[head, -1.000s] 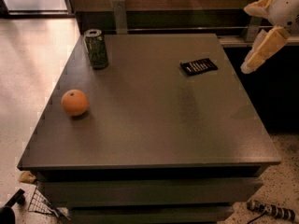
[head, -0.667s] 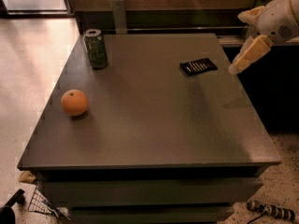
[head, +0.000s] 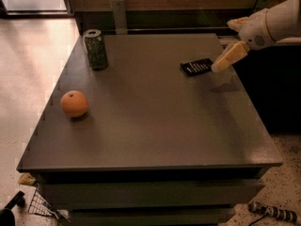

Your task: Move rxbar chocolate near orange

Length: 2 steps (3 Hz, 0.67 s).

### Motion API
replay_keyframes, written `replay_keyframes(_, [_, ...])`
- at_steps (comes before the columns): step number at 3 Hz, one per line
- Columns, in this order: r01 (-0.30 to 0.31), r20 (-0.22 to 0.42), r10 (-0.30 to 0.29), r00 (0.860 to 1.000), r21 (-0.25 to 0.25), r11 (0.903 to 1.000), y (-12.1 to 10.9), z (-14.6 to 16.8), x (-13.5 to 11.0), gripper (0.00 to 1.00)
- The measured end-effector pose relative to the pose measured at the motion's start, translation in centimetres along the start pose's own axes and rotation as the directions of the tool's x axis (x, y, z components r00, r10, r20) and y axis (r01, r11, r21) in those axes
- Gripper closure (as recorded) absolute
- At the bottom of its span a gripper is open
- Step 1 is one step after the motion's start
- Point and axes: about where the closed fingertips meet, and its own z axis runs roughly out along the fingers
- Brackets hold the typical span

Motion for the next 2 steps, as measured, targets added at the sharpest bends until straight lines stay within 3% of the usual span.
replay_keyframes(1, [-0.005,-0.001,0.005,1.0,-0.007,1.0,-0.1,0.2,0.1,0.0])
replay_keyframes(2, [-0.039,-0.012,0.039,0.999,-0.051,0.9979,-0.5,1.4,0.7,0.0])
